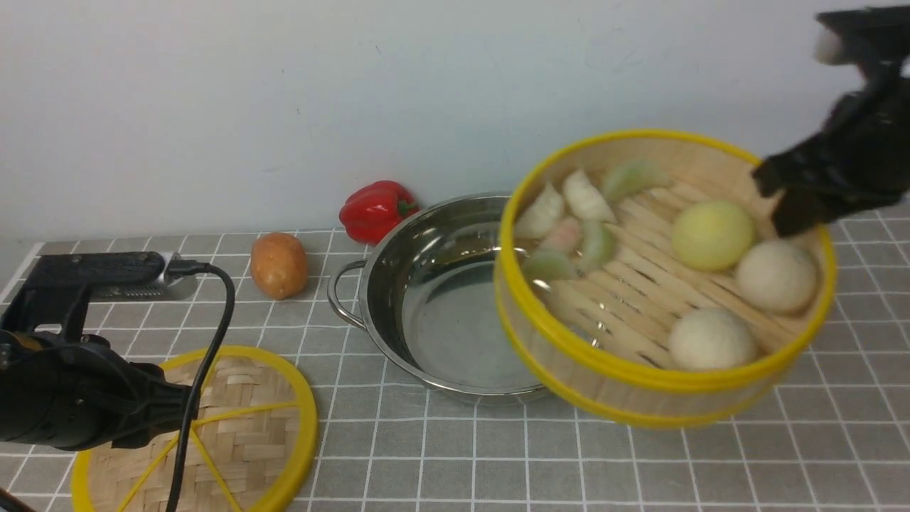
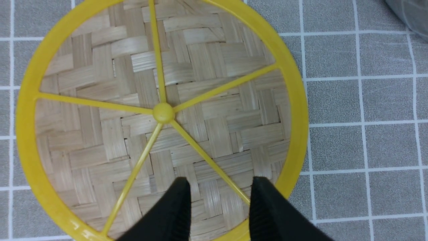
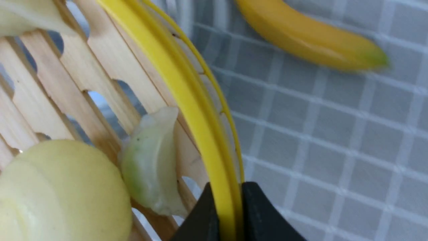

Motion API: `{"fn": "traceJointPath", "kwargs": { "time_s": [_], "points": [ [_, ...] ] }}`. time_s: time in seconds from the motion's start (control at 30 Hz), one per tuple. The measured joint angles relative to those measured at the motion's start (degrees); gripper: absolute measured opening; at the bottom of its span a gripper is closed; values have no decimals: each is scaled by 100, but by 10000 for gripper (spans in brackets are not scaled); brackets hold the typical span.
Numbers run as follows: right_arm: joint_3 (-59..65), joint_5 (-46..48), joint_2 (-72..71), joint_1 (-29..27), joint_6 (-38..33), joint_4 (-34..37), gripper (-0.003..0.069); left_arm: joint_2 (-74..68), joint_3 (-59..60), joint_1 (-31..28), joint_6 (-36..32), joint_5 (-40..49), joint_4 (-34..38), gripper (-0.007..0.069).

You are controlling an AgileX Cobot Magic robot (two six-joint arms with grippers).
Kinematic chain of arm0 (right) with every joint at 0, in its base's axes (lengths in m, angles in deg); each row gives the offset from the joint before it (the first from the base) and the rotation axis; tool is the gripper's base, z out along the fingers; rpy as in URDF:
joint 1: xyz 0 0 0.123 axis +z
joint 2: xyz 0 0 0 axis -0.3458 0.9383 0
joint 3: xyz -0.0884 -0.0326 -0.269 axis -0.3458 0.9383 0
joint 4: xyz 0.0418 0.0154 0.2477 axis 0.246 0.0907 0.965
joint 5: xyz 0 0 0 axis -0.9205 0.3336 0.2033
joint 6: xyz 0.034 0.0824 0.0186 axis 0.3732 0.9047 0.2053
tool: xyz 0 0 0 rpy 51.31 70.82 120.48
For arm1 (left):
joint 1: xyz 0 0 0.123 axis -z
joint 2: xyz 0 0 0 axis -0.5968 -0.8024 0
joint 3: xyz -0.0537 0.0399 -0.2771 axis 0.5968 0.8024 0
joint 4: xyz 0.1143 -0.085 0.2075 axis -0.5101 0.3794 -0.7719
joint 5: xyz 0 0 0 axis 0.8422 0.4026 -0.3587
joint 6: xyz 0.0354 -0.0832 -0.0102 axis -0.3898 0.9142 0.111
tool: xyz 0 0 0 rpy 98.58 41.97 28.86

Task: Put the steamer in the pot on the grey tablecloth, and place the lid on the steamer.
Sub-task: 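Place the bamboo steamer basket of food into the steel pot with the right gripper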

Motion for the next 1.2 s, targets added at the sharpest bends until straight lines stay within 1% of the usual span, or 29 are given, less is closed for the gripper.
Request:
{"fn": "traceJointPath", "kwargs": {
  "time_s": [0.1, 0.13, 0.17, 0.2, 0.4, 0.73, 1.0, 1.2],
  "points": [
    [-976, 17, 858, 466, 200, -163, 75, 0, 0, 0, 0, 0, 0, 243],
    [-1293, 17, 1135, 580, 249, -207, 75, 0, 0, 0, 0, 0, 0, 243],
    [-1352, 17, 1188, 598, 269, -216, 75, 0, 0, 0, 0, 0, 0, 243],
    [-1872, 17, 1641, 752, 335, -225, 75, 0, 0, 0, 0, -2, 0, 243],
    [-2833, -7, 2610, 957, 394, -192, 75, 0, 0, 0, 0, -2, 55, 243],
    [-3036, 6, 3313, 951, 440, -573, 74, 0, 0, 0, 0, -12, 85, 243],
    [-3198, -7, 3644, 951, 440, -567, 74, 0, 0, 0, 0, -27, 86, 243],
    [-3265, -233, 3858, 951, 421, -559, 74, 0, 0, 0, 0, -46, 90, 243]
  ]
}}
